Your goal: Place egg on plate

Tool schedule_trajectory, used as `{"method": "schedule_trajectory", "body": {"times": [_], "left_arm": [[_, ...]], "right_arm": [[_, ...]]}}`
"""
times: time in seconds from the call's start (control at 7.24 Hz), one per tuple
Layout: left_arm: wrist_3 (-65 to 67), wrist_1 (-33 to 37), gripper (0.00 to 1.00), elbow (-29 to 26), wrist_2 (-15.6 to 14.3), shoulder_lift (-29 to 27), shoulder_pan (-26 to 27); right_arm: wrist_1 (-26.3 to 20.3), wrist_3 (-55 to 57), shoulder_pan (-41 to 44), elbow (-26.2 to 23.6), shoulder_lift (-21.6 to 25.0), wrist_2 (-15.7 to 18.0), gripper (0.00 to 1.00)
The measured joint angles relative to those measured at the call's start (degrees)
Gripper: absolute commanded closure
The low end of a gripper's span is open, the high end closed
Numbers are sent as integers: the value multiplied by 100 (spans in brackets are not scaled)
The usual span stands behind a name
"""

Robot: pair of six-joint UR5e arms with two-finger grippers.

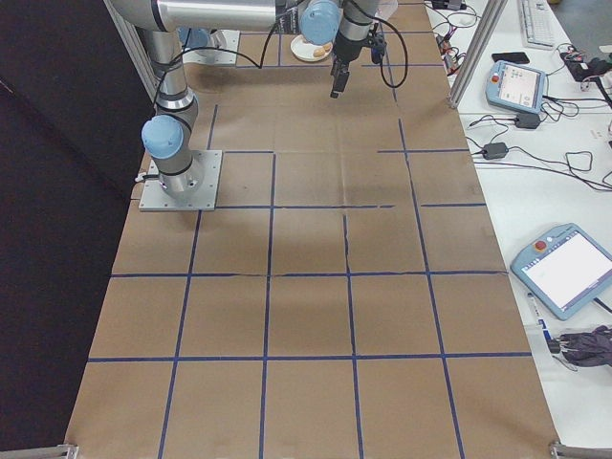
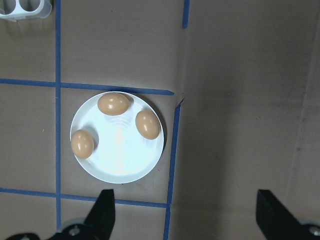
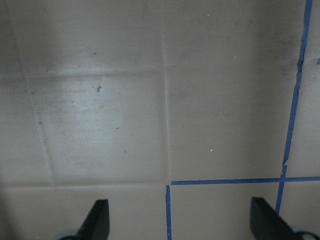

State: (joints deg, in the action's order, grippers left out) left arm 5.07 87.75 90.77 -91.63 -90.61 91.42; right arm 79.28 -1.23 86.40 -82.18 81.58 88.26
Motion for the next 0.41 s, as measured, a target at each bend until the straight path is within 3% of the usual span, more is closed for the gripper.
{"method": "schedule_trajectory", "body": {"times": [0.41], "left_arm": [[-197,29,0,-62,4,8,-17]], "right_arm": [[0,0,0,0,6,-1,0]]}}
